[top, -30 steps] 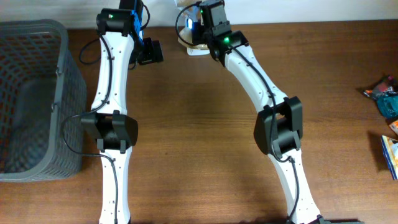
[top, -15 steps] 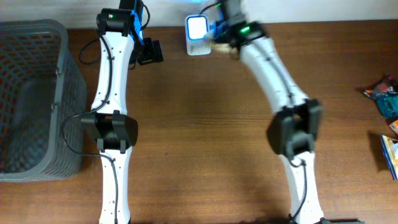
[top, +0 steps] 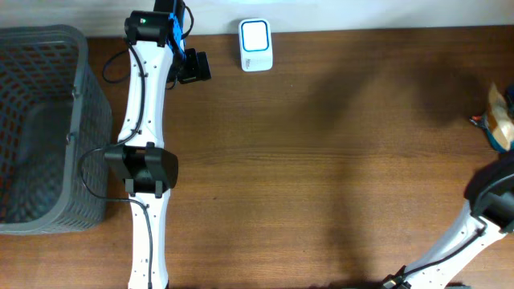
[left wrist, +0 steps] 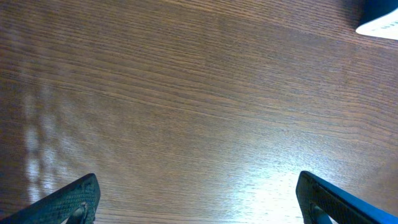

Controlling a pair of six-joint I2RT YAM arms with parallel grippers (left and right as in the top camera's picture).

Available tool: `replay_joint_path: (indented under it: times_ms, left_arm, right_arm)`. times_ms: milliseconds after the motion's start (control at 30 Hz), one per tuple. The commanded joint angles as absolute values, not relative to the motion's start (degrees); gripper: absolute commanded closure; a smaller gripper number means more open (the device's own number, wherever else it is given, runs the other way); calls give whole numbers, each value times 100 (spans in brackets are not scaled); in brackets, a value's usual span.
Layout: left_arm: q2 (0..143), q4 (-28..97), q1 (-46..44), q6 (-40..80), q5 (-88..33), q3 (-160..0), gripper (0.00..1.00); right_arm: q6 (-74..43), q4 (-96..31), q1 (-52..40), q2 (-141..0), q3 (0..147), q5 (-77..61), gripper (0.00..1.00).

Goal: Scan the item barcode
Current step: 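Carry the clear bag to the right table edge and release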

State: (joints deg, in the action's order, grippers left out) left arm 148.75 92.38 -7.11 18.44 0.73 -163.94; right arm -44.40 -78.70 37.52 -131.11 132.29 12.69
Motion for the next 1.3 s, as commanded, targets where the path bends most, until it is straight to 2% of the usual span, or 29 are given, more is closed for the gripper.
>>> replay_joint_path:
  times_ms: [0,67,133,167,233,267,367,500,533,567,733,900,1067,1133,1267]
  left_arm:
    - [14855,9247,-696,1844,130,-16413,1]
    - [14855,9247,-696,1844,132,-16413,1]
    - [14855,9247,-696,1844,132,-16413,1]
    - [14855,9247,-696,1844,132,-16413,1]
    - [14855,9249,-696,1844,132,-16413,1]
    - [14855,9247,-696,1844,132,-16413,1]
    - [14855,9247,-696,1844,132,-16413,1]
    - [14855,9247,-696,1844,130,-16413,1]
    - [14855,9247,-696,1844,130,-16413,1]
    - [14855,9249,-696,1844,132,-16413,1]
    - [14855,9247,-696,1844,132,-16413,1]
    - [14855,9247,-696,1844,132,-16413,1]
    - [14855,9247,-696,1844,132,-16413,1]
    - [14855,9247,-696,1844,132,-16413,1]
    - [14855,9247,-696,1844,132,-16413,1]
  right_arm:
    - [-4534,-7559,4115,-13163,12626,1339,96]
    - [-4219,-7150,4274,-13163,12298,1337,83]
    - [-4064,-6938,4289,-13163,12226,1358,78]
    - [-4025,-6869,4285,-13163,12226,1361,72]
    - [-3922,-6853,4285,-13161,12228,1378,51]
    - [-3920,-6925,4305,-13150,12245,1380,44]
    - [-3817,-7124,4316,-12956,12324,1372,44]
    - [-3533,-7365,4313,-11837,12335,1308,42]
    - [-3531,-7605,4313,-11461,12335,1138,34]
    - [-3409,-8079,4313,-10971,12333,775,2]
    - [-2676,-9196,4195,-9476,12315,-89,1]
    - [-2141,-9520,3114,-7734,11701,-134,2]
    - [-2147,-9050,1861,-5889,9723,-598,2]
    - [-2167,-8982,1632,-5065,8753,-1013,2]
    - [-2163,-9076,1614,-4235,7738,-1140,2]
